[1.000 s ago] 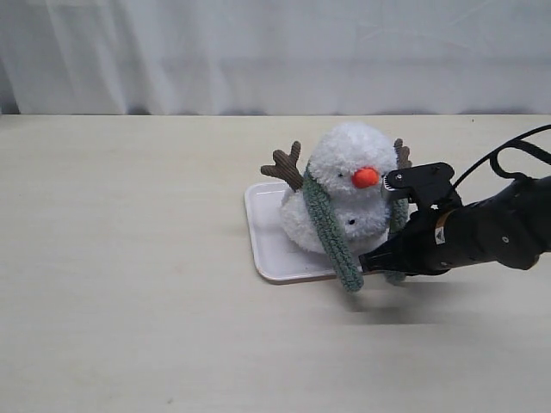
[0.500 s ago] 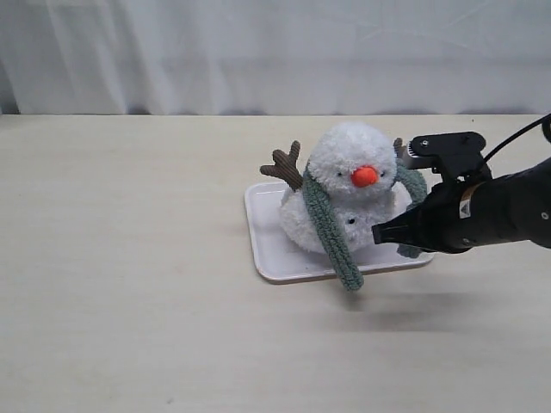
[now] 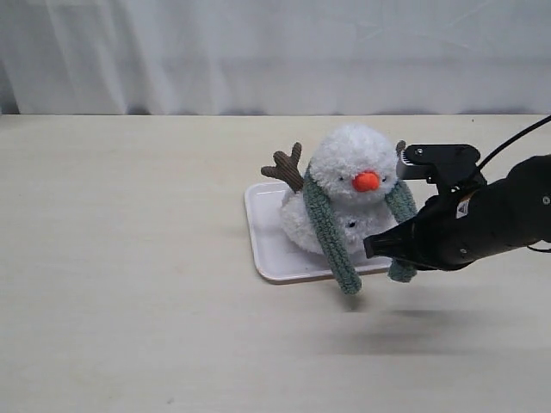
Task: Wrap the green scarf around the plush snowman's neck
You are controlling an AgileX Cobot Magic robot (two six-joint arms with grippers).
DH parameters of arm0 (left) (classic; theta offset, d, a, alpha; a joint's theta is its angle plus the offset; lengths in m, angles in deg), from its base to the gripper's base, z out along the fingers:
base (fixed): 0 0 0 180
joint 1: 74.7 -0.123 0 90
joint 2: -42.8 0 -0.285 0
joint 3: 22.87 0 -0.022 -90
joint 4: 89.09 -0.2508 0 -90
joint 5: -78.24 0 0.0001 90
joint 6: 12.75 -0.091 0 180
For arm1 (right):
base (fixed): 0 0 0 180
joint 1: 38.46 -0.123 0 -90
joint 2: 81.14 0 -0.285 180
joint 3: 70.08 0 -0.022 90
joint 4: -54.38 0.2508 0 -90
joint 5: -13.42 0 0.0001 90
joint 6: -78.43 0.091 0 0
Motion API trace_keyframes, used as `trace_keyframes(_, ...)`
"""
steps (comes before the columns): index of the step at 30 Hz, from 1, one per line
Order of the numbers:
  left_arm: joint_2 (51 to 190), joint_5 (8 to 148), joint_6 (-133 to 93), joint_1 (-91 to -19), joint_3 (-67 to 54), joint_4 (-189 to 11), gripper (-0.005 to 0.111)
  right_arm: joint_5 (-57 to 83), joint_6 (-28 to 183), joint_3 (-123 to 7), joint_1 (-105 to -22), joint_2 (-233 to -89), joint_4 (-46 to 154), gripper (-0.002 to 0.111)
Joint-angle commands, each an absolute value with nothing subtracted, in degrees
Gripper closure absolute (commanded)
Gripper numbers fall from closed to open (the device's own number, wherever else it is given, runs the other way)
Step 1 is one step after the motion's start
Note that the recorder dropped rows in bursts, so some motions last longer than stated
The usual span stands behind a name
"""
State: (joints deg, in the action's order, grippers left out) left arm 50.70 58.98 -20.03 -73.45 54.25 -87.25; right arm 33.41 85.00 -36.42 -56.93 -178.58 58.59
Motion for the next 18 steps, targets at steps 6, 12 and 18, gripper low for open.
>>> trace_keyframes(6, 50.6, 59.7, -20.1, -73.3, 54.3, -86.9, 0.107, 43.4, 59.3, -41.8, -57.2, -178.1, 86.4, 0.104)
trace_keyframes(12, 50.6, 59.7, -20.1, -73.3, 54.3, -86.9, 0.107, 43.4, 51.8, -41.8, -57.2, -179.7, 96.8, 0.104)
trace_keyframes(18, 50.6, 59.7, -20.1, -73.3, 54.3, -86.9, 0.107, 41.8, 49.3, -41.8, -57.2, -184.3, 100.2, 0.104)
